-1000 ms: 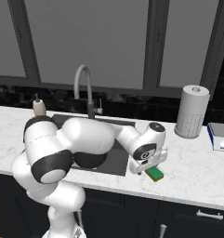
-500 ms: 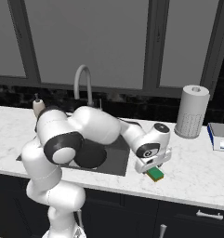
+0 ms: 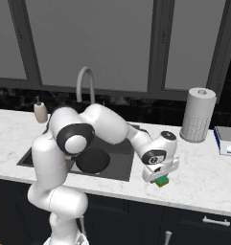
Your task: Pick the pan and sponge and place them into the sink. Then turn on the water.
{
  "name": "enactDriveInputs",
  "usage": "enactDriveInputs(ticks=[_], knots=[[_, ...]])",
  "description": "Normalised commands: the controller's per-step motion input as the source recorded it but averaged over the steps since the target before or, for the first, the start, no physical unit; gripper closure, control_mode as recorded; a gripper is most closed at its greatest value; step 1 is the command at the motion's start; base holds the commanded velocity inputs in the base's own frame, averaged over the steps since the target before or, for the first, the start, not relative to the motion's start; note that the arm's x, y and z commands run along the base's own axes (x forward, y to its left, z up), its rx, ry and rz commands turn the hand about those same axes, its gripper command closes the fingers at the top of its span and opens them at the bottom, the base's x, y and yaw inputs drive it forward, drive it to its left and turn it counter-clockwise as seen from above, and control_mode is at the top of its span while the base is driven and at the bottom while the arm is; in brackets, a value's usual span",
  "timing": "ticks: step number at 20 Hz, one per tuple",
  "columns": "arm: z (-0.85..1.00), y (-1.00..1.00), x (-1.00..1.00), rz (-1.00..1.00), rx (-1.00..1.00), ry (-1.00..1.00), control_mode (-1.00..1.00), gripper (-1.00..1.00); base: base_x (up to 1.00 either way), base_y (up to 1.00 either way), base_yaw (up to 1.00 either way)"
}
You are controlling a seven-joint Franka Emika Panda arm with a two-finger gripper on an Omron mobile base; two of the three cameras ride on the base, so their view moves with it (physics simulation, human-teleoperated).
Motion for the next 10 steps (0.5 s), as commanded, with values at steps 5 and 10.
enactDriveInputs(ticks=[5,10], knots=[[-0.60,-0.01,0.00,0.00,0.00,0.00,-1.00,-1.00,0.00,0.00,0.00],[-0.57,0.00,-0.13,0.00,0.00,0.00,-1.00,1.00,0.00,0.00,0.00]])
